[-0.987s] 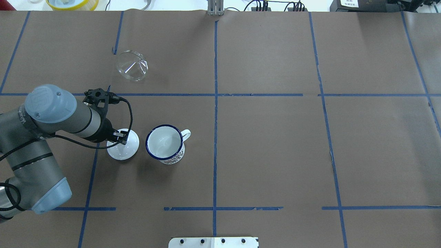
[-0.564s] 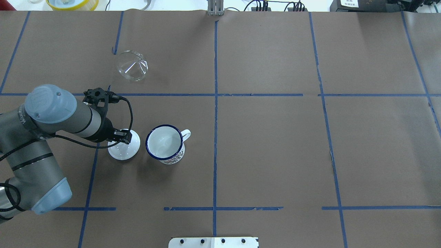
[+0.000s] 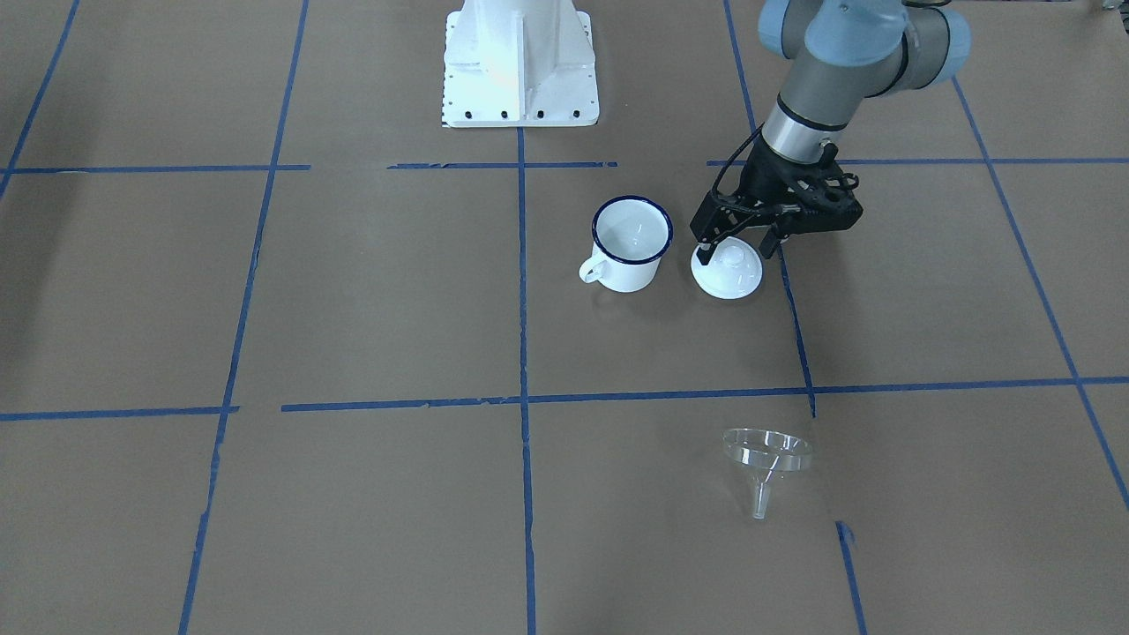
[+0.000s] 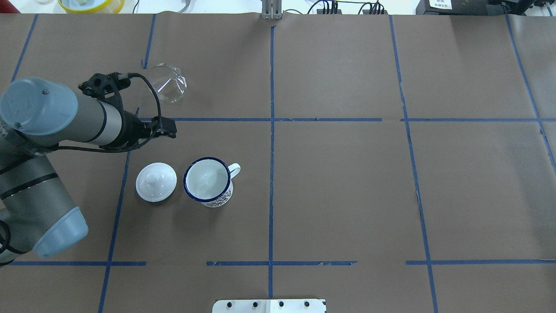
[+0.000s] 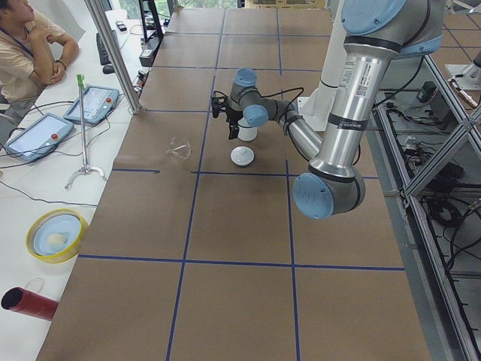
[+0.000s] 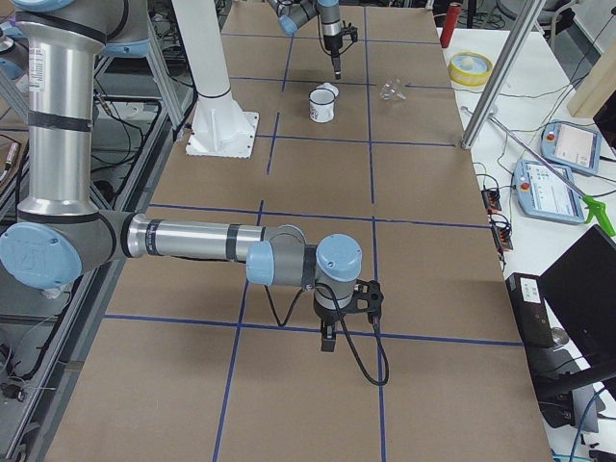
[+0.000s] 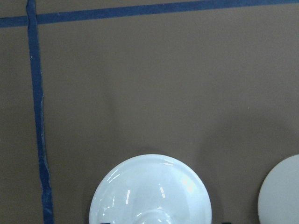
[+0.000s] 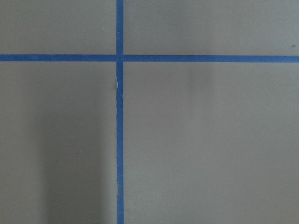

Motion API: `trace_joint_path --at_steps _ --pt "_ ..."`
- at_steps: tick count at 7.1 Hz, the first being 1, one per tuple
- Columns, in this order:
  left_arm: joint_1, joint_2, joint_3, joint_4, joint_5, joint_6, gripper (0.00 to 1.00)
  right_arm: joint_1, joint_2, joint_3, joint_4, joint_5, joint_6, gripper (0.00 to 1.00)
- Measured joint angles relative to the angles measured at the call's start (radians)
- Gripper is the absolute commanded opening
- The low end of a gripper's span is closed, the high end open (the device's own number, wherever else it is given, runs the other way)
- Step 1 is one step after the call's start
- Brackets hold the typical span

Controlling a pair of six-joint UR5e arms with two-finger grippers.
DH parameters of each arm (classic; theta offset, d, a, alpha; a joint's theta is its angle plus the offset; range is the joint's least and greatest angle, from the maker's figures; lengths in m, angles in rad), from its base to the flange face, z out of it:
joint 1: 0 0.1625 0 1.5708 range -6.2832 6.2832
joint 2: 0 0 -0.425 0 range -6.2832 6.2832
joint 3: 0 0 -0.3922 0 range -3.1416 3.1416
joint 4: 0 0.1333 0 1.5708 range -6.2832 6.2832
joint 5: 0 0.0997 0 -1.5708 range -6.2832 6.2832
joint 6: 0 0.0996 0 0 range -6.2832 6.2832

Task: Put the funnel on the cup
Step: 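Move the left gripper to the clear glass funnel and grasp its rim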

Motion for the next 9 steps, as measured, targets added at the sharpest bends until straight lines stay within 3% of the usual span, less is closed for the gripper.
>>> trace_joint_path --at_steps 2,5,8,9 --pt "-0.005 -0.05 0.031 -0.099 0.152 -0.39 1.0 0.0 0.0 0.0 0.0 0.0 0.0 1.0" --pt "-0.005 -0.157 0.278 -0.312 0.326 -0.766 1.0 0.0 0.0 0.0 0.0 0.0 0.0 1.0" --pt "-0.016 -0.191 0.507 -0.499 0.419 -0.848 1.0 0.0 0.0 0.0 0.0 0.0 0.0 1.0" --pt "-0.019 -0.191 0.56 -0.552 0.434 -0.844 0.9 0.0 0.0 0.0 0.0 0.0 0.0 1.0"
